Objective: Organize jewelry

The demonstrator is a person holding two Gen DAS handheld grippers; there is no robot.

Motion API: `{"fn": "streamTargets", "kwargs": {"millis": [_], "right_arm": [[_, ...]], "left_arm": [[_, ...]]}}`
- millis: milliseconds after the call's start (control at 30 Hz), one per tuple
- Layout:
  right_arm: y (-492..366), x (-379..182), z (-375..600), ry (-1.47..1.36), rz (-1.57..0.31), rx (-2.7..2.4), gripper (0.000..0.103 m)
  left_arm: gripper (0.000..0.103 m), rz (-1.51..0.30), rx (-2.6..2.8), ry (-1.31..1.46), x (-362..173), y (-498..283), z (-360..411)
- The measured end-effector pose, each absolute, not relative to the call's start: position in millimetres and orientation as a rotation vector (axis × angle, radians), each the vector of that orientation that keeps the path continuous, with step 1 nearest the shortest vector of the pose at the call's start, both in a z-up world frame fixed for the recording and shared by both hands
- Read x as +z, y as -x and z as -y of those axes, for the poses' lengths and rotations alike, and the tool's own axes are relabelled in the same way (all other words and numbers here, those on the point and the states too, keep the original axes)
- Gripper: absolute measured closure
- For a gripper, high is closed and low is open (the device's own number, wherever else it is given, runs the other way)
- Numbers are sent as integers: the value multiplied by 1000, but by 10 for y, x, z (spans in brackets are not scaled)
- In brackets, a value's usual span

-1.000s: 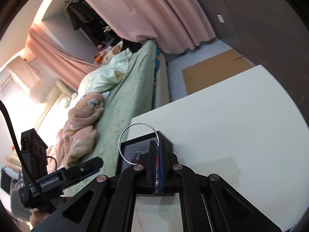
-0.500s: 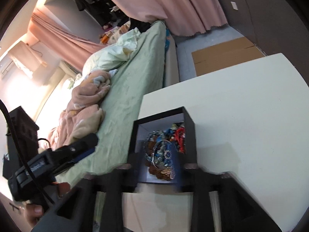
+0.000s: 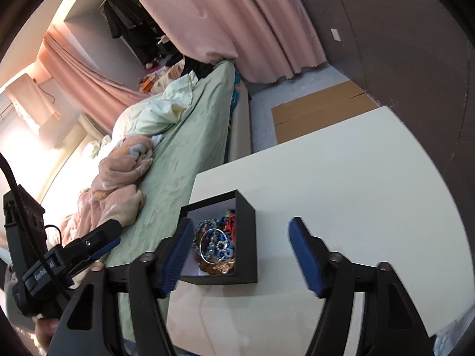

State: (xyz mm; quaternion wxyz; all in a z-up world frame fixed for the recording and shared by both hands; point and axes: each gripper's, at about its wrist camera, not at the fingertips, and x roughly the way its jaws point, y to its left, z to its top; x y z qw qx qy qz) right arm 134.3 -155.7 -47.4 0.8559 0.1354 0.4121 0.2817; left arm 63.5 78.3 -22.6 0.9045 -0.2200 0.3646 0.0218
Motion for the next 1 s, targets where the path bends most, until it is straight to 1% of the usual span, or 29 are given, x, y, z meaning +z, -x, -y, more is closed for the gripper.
{"fn": "streamTargets", "kwargs": {"millis": [100,233,400,600,800,833,933,967,1000], "right_arm": [[-1284,-399,1667,-292,-833,590,21],[-1227,-336,1785,-304,-809,581,8],[-1175,-283,1885,-293,-791,563,8],[-1103,-227,2015,-269,-774,570,8],[-1040,-199,2142,-226,-767,571,8],[-1027,-193,2161,-221,-764,567,8],[-1001,-171,2226,-210,-752,559,8],[-991,-164,2234,-205,-750,557,6],[-980,-158,2251,-201,-747,553,1]], "left_arm": [[15,-737,51,442,-185,-584,-686],[15,-709,41,430,-127,-535,-559],[15,-696,6,401,-95,-507,-403],[15,-643,6,267,-17,-404,-174],[15,-614,22,207,2,-310,-105],[15,-615,17,197,-7,-303,-85],[8,-618,15,176,-29,-293,-37],[8,-614,10,174,-31,-286,-25],[8,-607,3,174,-28,-278,-10]]}}
